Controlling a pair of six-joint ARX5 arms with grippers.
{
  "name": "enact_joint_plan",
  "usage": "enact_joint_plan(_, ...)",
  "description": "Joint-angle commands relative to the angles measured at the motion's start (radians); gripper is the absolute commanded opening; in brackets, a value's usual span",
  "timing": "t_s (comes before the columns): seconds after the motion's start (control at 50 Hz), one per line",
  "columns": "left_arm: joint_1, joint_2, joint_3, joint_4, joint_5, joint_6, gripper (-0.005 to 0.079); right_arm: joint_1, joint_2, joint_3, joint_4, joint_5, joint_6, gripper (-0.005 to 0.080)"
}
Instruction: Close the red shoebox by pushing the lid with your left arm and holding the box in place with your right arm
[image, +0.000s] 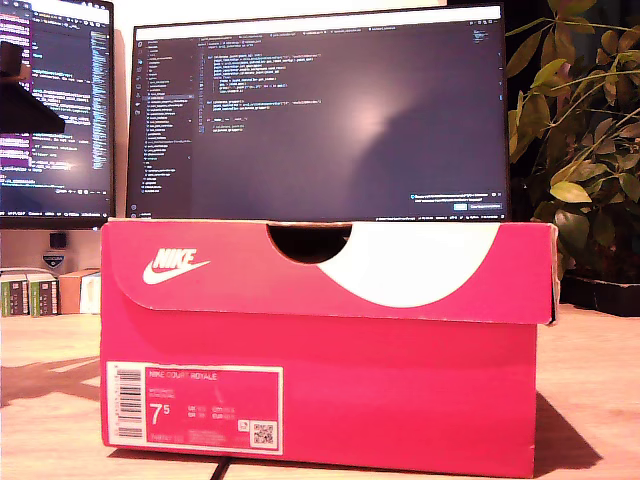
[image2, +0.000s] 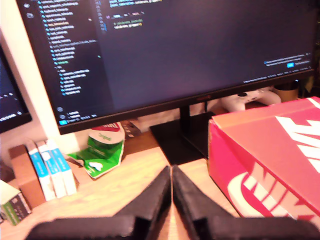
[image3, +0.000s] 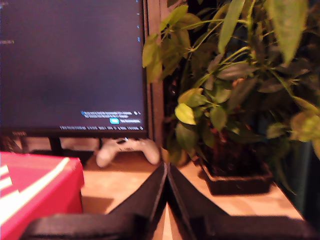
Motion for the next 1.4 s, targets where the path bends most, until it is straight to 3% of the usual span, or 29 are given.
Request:
enact_joint_plan(0.0, -0.005, 0.003, -0.037, 0.031, -0.006, -0.002, -0.0019, -0.001, -0.026, -0.023, -0.010, 0.006, -0.006, -0.0013)
enact_joint_plan(0.38, -0.010, 0.003, -0.142, 0.175, -0.019, -0.002, -0.0019, 0.001, -0.274, -0.133, -0.049, -0.002, 0.003, -0.0012)
enact_joint_plan(0.52, -0.015, 0.004, -0.171, 0.201, -0.042, 0.027, -0.0019, 0.001, -0.269, -0.133, -0.073, -0.022, -0.050, -0.0012)
enact_joint_plan(0.68, -0.018, 0.004, -0.199, 0.224, -0.050, 0.039, -0.0019, 0.001, -0.269, -0.133, -0.143, -0.106, -0.051, -0.0012)
enact_joint_plan(0.96, -0.018, 0.004, -0.209, 0.235, -0.061, 0.039, -0.0019, 0.001, -0.269, -0.131, -0.349, -0.104, 0.035, -0.0012)
enact_joint_plan(1.1, -0.018, 0.004, -0.210, 0.235, -0.061, 0.040, -0.0019, 0.001, -0.269, -0.130, -0.345, -0.104, 0.035, -0.0012)
enact_joint_plan(1.38, -0.038, 0.003, -0.210, 0.197, -0.054, -0.065, -0.0019, 0.001, -0.269, -0.130, -0.345, -0.104, 0.035, -0.0012)
